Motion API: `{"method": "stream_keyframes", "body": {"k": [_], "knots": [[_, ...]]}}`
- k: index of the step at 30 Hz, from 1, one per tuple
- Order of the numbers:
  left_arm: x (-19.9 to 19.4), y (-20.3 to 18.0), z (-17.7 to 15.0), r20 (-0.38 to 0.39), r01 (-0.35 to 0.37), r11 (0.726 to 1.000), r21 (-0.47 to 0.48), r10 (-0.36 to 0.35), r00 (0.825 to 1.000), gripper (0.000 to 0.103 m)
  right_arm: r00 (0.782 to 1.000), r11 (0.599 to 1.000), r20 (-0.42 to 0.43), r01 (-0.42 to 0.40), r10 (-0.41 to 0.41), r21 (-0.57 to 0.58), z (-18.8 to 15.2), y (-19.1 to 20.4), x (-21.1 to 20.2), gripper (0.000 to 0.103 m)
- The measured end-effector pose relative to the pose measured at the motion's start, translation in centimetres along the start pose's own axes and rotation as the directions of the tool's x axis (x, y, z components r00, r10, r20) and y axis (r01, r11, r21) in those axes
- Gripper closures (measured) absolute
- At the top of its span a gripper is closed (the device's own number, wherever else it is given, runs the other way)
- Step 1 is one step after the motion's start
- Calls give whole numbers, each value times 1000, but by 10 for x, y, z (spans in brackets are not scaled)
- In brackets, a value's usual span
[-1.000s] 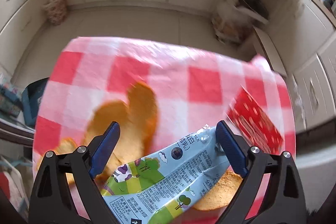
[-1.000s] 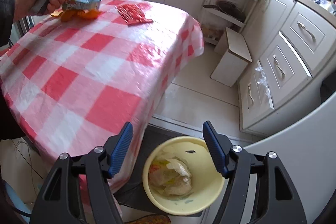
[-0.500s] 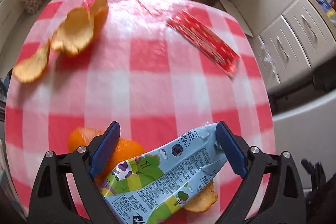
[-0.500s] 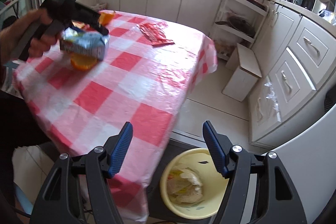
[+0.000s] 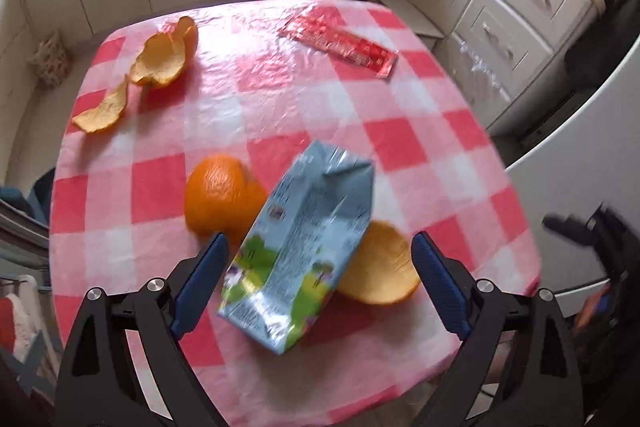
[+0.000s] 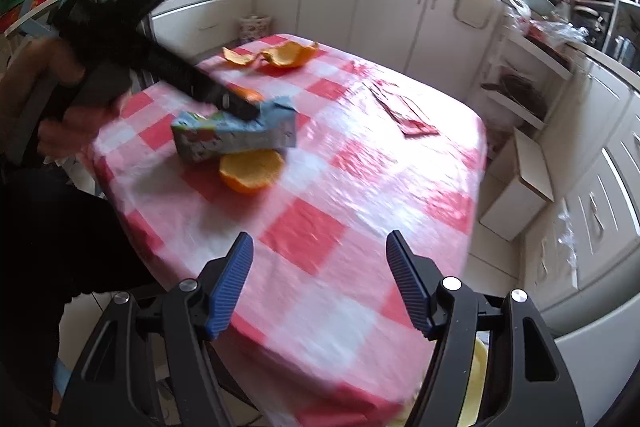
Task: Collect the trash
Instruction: 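Grasp the blue-green juice carton with the left tool and lift it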
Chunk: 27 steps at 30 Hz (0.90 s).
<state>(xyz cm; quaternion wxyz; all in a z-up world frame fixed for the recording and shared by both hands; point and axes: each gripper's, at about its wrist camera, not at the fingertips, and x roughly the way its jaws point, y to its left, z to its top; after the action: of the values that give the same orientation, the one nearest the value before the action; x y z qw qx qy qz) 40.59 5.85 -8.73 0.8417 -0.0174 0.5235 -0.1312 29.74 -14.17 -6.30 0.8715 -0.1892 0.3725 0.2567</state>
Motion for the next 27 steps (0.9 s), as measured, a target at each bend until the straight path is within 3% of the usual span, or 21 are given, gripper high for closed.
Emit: {"method": "stream_keyframes", "body": {"k": [6,9,13,16,20,22,24,25,27], "knots": [[12,3,-21,8,-49,998,47,49,999,15,999,999,15,-39,39,-22,24,23,21,36],[18,10,-27,9,-39,999,25,39,999,15,998,998,-3,-61,61,5,31,25,36,36],[14,30,-32,20,57,997,-56,-56,998,34,996,994,-25,-80,82,71,35,21,50,36],[9,32,-32,49,61,997,-47,-59,997,34,994,986,-37,-95,101,137,37,10,59,36],[14,25,-25,49,44,999,-11,-44,998,25,989,971,-72,-112,129,212,37,0,76,37],[19,19,-24,44,0,1000,23,-1,999,26,984,963,-90,-128,153,236,37,-1,85,46],[24,17,-24,25,19,999,38,-20,999,37,979,960,-115,-136,168,244,37,1,93,61],[25,16,-25,19,25,999,41,-26,999,38,976,959,-124,-144,177,243,38,2,97,65],[23,13,-28,28,15,998,60,-17,999,39,969,959,-142,-166,201,230,37,9,103,84]]}}
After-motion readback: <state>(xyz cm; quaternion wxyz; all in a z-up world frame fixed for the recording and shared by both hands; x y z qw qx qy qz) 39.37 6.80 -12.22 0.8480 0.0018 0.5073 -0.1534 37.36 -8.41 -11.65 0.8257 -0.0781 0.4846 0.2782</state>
